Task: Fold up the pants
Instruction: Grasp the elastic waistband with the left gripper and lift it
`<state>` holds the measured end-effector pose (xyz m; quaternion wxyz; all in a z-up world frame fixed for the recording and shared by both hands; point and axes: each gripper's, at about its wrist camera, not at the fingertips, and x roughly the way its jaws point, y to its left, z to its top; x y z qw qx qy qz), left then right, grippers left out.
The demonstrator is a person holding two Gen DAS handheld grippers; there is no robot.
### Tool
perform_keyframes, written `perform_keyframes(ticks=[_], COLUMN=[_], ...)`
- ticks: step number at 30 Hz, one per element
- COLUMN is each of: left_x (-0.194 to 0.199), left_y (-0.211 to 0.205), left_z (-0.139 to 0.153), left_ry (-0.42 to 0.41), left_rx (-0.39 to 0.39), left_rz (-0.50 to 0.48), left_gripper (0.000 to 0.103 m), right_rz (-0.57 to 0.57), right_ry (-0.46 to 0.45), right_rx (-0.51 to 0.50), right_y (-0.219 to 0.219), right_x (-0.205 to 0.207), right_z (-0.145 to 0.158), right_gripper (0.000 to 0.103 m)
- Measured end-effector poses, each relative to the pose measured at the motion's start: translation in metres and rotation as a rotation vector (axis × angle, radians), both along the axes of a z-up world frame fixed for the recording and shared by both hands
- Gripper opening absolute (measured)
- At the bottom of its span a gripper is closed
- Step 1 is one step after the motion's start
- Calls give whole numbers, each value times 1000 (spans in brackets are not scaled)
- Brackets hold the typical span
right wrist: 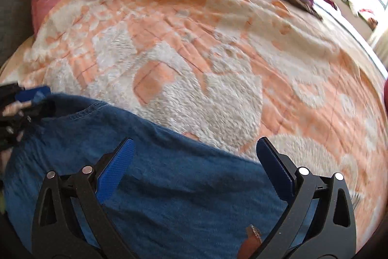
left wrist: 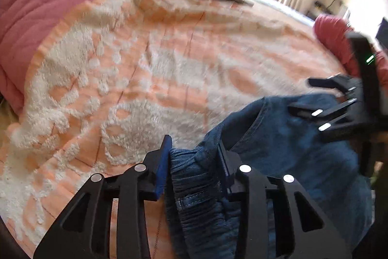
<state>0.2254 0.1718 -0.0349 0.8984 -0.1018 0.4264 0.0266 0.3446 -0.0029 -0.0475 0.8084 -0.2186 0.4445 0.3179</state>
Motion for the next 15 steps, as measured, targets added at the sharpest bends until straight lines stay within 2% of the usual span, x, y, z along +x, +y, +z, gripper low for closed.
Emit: perform_keyframes(ticks=[6, 7, 8, 9, 10, 11, 13, 15], left_x=[-28, -32, -34, -34, -35, -36, -36, -40], left_y=[-11, -12, -13, -13, -13, -12, -11, -12], left_z=[29, 30, 29, 27, 25, 22, 21, 24], left_ry=[-118, -124, -123, -115, -110, -102, -105, -117], left_rx=[1, 3, 6, 11, 15, 13, 25, 51], left_rz=[-42, -47, -49, -51, -49, -43, -35, -32], left_gripper=[32, 32, 32, 32, 32, 32, 32, 32], right_rz=[152, 173, 185, 206, 229, 241, 253, 217], right_ry=[-95, -108, -109, -93, -64, -44, -39, -71], right_rx=[-75, -92, -93, -82, -69, -60, -48, -11], right_y=[17, 21, 23, 24, 26, 26, 24, 17], right_x=[-19, -23, -25, -28, -31, -34, -45, -55], right_z=[0, -2, -3, -4, -5, -6, -4, 5], right_gripper=[95, 88, 72, 61, 38, 20, 10, 6])
